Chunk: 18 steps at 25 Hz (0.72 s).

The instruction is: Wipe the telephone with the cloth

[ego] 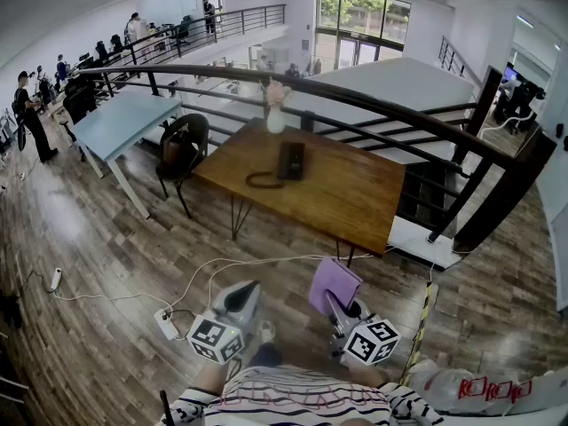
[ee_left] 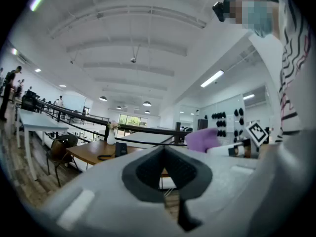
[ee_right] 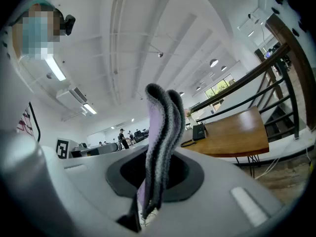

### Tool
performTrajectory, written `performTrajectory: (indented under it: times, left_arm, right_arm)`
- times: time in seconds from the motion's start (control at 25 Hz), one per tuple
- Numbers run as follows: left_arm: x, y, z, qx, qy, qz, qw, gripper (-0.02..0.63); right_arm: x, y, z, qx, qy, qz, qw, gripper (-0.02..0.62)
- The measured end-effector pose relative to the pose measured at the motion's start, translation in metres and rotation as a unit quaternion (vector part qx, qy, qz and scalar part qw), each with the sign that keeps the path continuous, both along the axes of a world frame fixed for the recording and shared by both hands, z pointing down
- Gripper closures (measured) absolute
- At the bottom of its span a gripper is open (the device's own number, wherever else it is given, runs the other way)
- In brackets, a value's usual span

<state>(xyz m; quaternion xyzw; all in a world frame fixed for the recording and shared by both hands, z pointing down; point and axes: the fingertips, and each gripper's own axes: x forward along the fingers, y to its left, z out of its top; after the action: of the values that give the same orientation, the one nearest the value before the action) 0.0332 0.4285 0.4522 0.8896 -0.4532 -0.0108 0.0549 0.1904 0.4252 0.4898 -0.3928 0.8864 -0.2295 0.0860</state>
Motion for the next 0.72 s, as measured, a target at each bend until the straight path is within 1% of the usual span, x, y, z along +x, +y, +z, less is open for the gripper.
performTrajectory:
  times: [0.24,0.4,0.56,0.72]
  left_arm:
    - [0.004,0.006,0.005,-0.004,0.001,-0.005,1.0,0.604]
    - [0.0,0.007,0.007,-0.01,0.005,-0.011,0.9999,0.604]
    - [-0.006,0.002,0.009,-0.009,0.015,-0.017,0.9997,0.604]
    - [-0.018,-0.007,0.014,-0.016,0.026,-0.014,0.9994,0.603]
  right_arm:
    - [0.004,0.004,0.003,-0.002,-0.011,-0.001,1.0,0.546]
    - [0.0,0.005,0.004,-0.014,-0.029,-0.016,0.999,0.545]
    - [-0.007,0.002,0.007,-0.018,-0.026,-0.02,0.999,0.545]
    - [-0.017,-0.013,0.01,-0.03,-0.026,-0.016,0.999,0.545]
